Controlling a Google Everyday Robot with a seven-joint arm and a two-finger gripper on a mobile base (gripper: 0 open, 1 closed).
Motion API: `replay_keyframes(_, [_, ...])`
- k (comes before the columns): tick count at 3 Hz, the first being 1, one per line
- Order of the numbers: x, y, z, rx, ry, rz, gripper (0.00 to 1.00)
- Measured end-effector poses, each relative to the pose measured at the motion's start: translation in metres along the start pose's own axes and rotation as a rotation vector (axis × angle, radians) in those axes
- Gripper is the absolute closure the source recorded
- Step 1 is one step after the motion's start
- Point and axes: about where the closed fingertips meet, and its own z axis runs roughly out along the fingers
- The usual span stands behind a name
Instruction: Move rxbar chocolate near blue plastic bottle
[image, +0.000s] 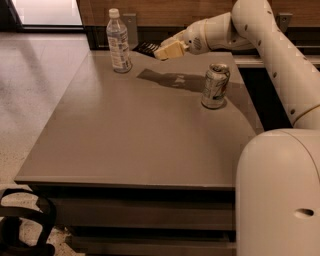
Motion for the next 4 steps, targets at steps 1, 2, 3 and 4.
replay_keyframes(1, [0.013,-0.001,0.009,-0.003,0.003,0.013,1.0])
replay_keyframes(2, [0.029,-0.002,0.017,-0.008,-0.007,0.034,1.0])
replay_keyframes(3, [0.04,-0.002,0.024,-0.006,-0.006,0.044,1.0])
replay_keyframes(4, [0.04,0.0,0.027,-0.011,-0.006,0.045,0.83])
